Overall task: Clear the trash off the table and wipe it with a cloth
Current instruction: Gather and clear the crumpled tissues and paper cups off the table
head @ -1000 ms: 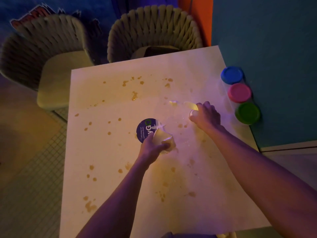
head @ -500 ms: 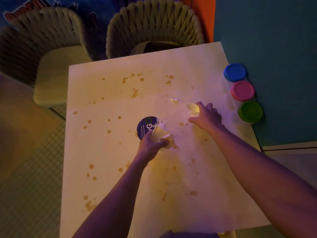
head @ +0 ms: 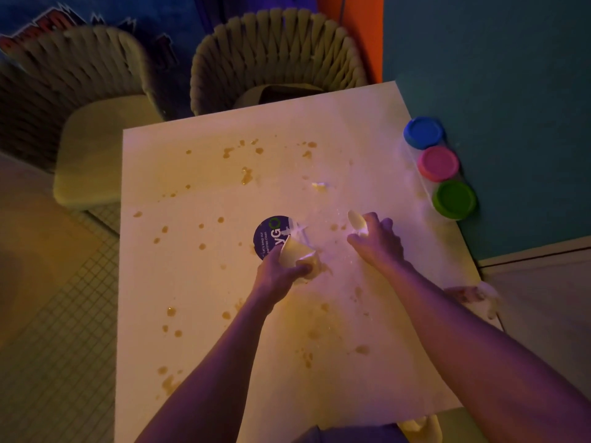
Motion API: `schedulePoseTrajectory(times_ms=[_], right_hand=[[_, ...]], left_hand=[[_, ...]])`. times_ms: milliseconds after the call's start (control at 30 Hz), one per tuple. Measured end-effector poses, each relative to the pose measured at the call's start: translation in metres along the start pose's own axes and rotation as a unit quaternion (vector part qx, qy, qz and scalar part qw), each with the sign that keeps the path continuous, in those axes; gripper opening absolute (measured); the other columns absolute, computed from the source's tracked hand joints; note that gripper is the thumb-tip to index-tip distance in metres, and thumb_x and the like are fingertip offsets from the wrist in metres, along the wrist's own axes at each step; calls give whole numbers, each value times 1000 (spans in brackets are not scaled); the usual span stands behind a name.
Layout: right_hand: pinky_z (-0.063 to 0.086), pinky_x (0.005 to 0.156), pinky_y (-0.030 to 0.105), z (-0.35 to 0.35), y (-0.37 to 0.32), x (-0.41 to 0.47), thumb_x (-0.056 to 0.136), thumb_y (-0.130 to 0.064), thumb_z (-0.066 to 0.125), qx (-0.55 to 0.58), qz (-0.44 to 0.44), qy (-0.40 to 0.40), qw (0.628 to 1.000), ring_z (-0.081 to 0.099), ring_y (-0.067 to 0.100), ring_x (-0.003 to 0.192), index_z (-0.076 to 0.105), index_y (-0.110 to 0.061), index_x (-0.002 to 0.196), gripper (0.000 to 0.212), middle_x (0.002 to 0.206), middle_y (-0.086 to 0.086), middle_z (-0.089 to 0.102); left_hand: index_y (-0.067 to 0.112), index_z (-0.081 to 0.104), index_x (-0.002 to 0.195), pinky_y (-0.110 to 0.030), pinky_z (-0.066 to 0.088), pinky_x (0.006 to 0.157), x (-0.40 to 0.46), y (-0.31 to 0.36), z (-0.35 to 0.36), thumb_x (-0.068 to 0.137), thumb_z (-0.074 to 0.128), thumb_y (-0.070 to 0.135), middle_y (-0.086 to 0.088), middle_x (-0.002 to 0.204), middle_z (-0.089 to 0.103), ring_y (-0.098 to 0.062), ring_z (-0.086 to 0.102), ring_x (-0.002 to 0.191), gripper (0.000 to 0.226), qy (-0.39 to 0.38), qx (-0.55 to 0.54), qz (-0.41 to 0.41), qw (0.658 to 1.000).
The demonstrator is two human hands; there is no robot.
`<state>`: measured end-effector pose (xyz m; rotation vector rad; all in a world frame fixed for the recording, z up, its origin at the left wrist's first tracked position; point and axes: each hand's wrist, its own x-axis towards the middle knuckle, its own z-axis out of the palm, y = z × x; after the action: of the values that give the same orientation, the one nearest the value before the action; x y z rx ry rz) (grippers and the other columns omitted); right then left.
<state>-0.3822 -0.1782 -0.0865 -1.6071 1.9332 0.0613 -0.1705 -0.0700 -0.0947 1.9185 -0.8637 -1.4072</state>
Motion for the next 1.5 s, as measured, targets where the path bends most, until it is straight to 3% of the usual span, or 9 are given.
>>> schedulePoseTrajectory(times_ms=[333,633,800,1033,1233,1500], right_hand=[[45,91,39,19,1,-27,86,-51,56,27,0,3,1000,60,38,103,43,-32,124,44,124,3,38],[45,84,36,30,1,-48,80,-38,61,40,-4,3,999,61,35,99,44,-31,116,40,119,1,42],[43,84,38,31,-2,-62,83,-43,59,44,5,19,999,60,37,100,44,-31,118,40,120,4,43],[48,87,42,32,8,-102,85,-47,61,112,23,61,992,61,41,100,45,-31,117,39,117,6,47],[48,82,42,25,47,-149,87,-45,62,171,26,92,981,59,41,98,42,-28,116,39,112,5,47],[45,80,39,27,130,-219,87,-43,62,223,106,119,962,61,41,96,43,-28,114,36,109,1,49]], left_hand=[[28,66,114,-53,60,83,-13,-13,-13,57,86,41,1,99,74,-23,71,92,61,-1,9,-6,1000],[32,65,116,-52,60,85,-25,-18,-21,57,85,42,2,104,73,-22,70,95,63,-17,5,3,1000],[35,66,109,-49,60,83,-30,-16,-20,61,84,37,5,99,74,-20,71,92,52,-20,18,14,1000],[32,65,119,-52,60,84,-40,-12,-2,62,85,45,5,105,75,-19,72,96,62,-65,41,48,996],[29,57,121,-48,60,82,-67,1,36,60,79,59,3,105,71,-20,69,95,71,-90,69,73,991],[34,59,114,-48,60,82,-111,1,105,72,77,49,6,101,71,-11,70,89,49,-169,142,122,968]])
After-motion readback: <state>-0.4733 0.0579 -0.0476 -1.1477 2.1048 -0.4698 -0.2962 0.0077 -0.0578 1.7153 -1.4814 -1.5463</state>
